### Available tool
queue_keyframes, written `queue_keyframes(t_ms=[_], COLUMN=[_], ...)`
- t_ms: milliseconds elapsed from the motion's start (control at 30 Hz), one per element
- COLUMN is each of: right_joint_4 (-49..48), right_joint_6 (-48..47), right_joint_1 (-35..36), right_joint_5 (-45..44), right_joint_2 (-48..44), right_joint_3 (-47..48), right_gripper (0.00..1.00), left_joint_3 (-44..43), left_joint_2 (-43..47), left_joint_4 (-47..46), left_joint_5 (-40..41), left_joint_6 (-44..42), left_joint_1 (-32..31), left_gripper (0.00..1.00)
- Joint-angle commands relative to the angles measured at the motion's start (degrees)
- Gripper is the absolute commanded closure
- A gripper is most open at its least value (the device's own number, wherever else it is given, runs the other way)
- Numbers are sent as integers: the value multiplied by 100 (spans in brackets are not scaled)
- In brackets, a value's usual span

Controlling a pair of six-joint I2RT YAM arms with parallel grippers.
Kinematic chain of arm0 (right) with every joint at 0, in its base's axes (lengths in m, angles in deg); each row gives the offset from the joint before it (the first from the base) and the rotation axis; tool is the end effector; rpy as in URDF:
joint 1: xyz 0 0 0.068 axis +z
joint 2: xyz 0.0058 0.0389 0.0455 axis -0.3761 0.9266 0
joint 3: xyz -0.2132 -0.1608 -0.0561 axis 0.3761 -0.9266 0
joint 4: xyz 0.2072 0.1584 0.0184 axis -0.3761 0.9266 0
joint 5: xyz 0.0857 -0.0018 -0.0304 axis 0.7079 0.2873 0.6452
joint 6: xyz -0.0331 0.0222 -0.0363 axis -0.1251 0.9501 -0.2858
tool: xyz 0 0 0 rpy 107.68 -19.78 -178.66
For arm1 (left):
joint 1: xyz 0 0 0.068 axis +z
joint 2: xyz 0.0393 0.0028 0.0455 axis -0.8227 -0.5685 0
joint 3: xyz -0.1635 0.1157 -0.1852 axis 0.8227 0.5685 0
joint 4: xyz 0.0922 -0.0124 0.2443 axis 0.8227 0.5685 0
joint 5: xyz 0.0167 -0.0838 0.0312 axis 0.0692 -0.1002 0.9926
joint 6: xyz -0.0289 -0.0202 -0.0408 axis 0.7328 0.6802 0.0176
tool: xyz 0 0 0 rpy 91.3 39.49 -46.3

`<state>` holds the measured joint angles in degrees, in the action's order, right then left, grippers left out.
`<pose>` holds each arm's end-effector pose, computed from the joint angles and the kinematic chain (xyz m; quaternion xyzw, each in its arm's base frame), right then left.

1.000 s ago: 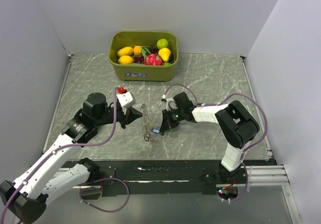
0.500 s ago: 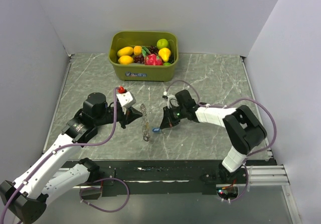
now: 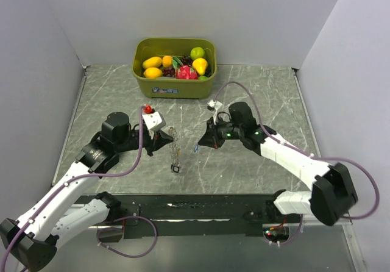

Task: Put the keys on the keyring

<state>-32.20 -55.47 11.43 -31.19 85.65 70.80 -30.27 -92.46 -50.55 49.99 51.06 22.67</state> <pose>0.2207 0.1718 0.2648 -0.3352 0.7762 0.4195 0.3305 0.1476 -0.1168 0.3347 0.4114 0.6831 -0.3439 0.4958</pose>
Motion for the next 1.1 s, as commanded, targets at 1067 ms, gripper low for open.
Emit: queue_keyframes(t_ms=[1067], right_joint_4=[-680], right_joint_6=[-542], right_joint_1=[611], right_joint_5=[1212], right_joint_2=[-774], right_joint_3=[835], right_gripper=[100], left_joint_3=[46], left_joint_2=[-17], left_joint_4=[-635], left_joint_5=[-835], left_joint_6=[92], left_joint_1=[17], left_gripper=[99])
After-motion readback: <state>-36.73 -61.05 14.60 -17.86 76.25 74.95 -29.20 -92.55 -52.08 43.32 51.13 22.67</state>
